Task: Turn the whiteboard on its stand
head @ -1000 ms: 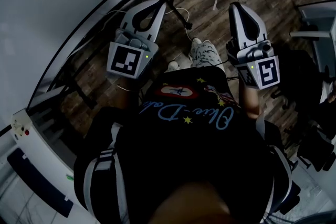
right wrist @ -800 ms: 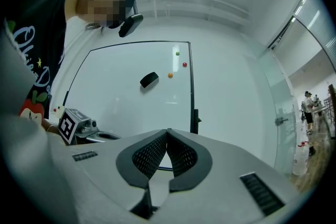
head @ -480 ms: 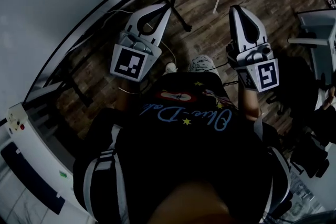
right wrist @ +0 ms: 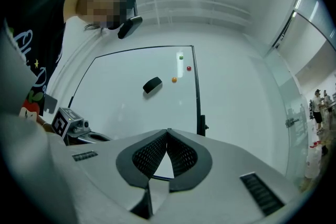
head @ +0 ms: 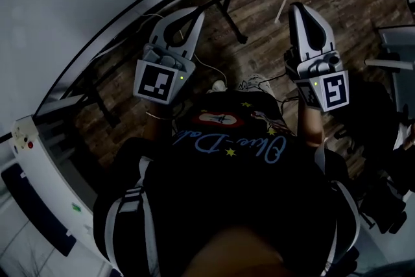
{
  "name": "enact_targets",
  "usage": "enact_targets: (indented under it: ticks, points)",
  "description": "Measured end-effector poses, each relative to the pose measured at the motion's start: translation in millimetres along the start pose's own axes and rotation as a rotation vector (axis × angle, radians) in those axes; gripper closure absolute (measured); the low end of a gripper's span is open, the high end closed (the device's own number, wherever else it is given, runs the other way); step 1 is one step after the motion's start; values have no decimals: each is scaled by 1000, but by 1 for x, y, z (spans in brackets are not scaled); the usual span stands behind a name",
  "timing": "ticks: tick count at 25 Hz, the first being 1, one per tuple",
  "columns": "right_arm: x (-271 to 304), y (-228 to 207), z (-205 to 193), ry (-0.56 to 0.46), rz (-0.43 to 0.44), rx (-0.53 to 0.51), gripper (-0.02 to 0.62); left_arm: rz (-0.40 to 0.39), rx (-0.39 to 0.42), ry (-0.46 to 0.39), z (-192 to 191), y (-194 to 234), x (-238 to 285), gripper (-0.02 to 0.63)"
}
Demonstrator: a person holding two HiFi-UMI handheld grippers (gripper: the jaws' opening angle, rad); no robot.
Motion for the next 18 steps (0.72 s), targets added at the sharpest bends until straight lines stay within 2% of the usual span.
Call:
enact_targets:
  ticks: [4, 9, 14, 18]
  points:
    - [-1, -5, -1, -8, -10, 3, 574, -24, -6, -9, -1, -5, 11, 591]
    - [-2, -5, -5, -8, 18, 7, 574, -21, 8, -29, 6, -9, 11, 591]
    - [1, -9, -9, -24, 65, 5, 574, 34, -3, -44, 3, -16, 3, 591]
    - [34, -37, -20, -18, 121, 44, 574, 86, -20, -16, -3, 3, 31, 591]
Point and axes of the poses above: the fingertips, and each gripper's own axes: x forward along the fingers, y to its left, z out of its top, the point moved 3 cm from there along -x, backward along the fingers, and after that the axes turned 5 degrees about -y, right-handed, at the moved point
